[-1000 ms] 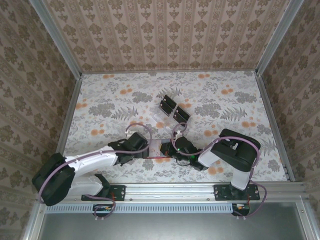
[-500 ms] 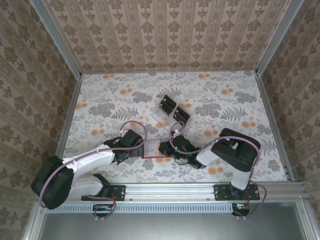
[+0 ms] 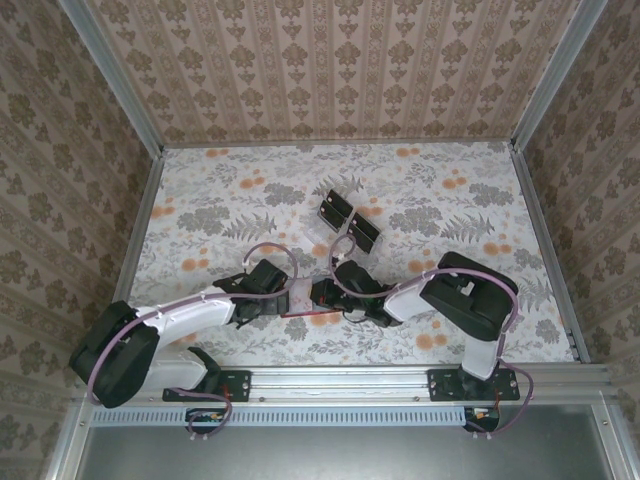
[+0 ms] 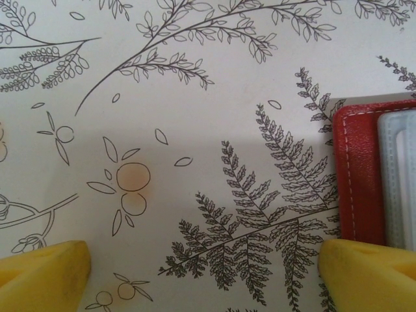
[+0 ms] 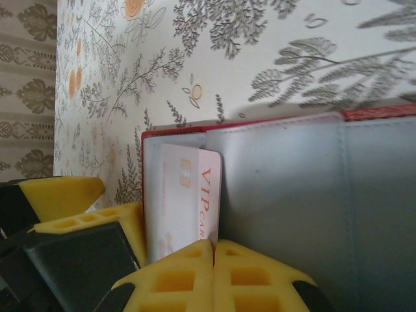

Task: Put the credit cards into the card holder
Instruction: Insert the credit card into the card slot.

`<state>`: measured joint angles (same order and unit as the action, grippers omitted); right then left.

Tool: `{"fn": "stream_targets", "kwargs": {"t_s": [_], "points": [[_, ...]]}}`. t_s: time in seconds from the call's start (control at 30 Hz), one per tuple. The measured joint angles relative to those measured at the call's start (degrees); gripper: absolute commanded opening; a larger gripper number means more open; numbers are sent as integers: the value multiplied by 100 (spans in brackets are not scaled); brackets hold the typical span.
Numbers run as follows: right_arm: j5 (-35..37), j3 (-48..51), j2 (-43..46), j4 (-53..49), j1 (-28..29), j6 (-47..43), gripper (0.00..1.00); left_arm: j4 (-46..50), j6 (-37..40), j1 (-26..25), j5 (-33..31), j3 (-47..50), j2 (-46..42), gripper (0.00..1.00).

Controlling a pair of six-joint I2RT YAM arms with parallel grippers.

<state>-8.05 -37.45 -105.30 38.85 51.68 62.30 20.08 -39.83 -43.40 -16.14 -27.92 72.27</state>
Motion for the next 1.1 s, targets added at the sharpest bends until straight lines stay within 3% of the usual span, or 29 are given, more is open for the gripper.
{"fn": "stream_targets", "kwargs": {"t_s": [0.17, 0.23, 0.33, 0.4, 0.47, 0.57, 0.7, 0.8, 0.93, 1.1], "points": [[-142, -313, -153, -245, -39, -105, 0, -17, 0, 0, -13, 9, 0, 100], [-179, -400, -168, -363, -48, -133, 10, -31, 0, 0, -17, 15, 0, 100], [-280, -518, -142, -564, -59, -243, 35, -35, 0, 0, -17, 17, 0, 100], [-334, -612, -13, -778, -59, -363, 45, -37, 0, 0, -20, 20, -2, 100], [-376, -651, 177, -1169, -70, -544, 51, -37, 0, 0, -17, 28, -28, 100], [-378, -658, 511, -1794, -122, -745, 52, -35, 0, 0, 0, 46, -101, 100], [-310, -750, 874, -2524, -197, -1014, 49, -31, 0, 20, 79, 48, -284, 100], [-229, -970, 935, -3023, -216, -1213, 38, 17, 2, 122, 96, 31, -461, 100], [-120, -1237, 929, -3515, -219, -1423, 14, 98, 11, 251, 94, -26, -496, 100], [-96, -1519, 741, -3803, -208, -1569, 4, 101, 42, 334, 96, -35, -350, 100]]}}
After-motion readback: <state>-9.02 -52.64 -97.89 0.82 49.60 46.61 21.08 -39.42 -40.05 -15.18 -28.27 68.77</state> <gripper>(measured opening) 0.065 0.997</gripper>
